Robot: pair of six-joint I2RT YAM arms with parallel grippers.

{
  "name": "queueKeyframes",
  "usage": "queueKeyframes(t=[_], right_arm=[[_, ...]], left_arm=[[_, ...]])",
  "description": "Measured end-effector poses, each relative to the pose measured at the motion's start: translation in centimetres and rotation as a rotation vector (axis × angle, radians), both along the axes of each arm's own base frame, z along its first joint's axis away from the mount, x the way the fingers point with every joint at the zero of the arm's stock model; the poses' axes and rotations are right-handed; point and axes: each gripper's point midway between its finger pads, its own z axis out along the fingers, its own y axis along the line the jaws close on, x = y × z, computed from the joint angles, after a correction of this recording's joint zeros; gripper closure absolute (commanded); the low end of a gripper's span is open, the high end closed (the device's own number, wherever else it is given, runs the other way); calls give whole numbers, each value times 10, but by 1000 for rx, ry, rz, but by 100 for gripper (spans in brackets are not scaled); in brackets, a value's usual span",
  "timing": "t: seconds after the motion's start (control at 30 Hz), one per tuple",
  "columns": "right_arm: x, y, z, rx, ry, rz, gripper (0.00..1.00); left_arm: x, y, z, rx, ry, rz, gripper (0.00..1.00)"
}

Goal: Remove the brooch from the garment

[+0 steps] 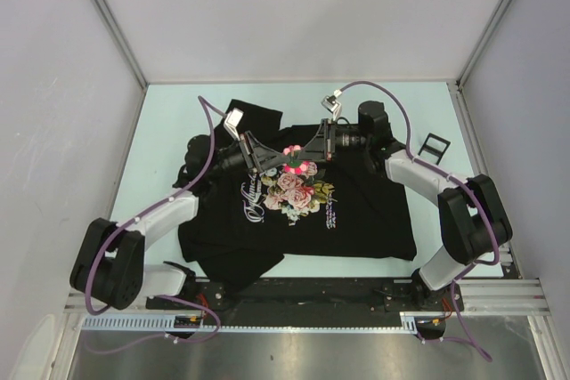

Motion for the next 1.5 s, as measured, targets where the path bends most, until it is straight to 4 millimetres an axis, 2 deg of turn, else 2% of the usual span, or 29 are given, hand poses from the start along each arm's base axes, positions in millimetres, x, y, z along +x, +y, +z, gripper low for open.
queueKeyframes(t=[0.17,0.23,0.27,0.37,0.47,0.57,0.8,1.07,1.27,1.37,1.4,1.5], right_arm=[[-1,2,2,5,-2,3,100],[-1,2,2,5,-4,0,100],[-1,2,2,6,-5,0,100],[-2,3,4,11,-2,5,100],[-4,3,9,25,-13,9,99],[-5,3,11,35,-13,6,88],[-4,4,14,51,0,-6,75],[-3,8,15,65,5,-11,75],[-2,8,13,67,10,-12,83],[-2,8,12,66,12,-13,92],[-2,8,12,65,12,-13,98],[-2,8,13,67,7,-12,100]], left_arm=[[-5,2,10,-1,-48,-8,47],[-5,2,9,0,-49,-8,50],[-5,2,10,0,-50,-8,61],[-4,2,8,7,-51,-2,80],[-2,3,6,16,-52,9,92],[-1,4,5,17,-55,12,99],[1,4,4,24,-60,20,100],[0,5,2,38,-68,18,100],[-1,5,1,43,-68,18,100],[-1,5,1,47,-68,15,100],[-1,5,1,48,-68,15,100],[-1,5,2,48,-69,13,97]])
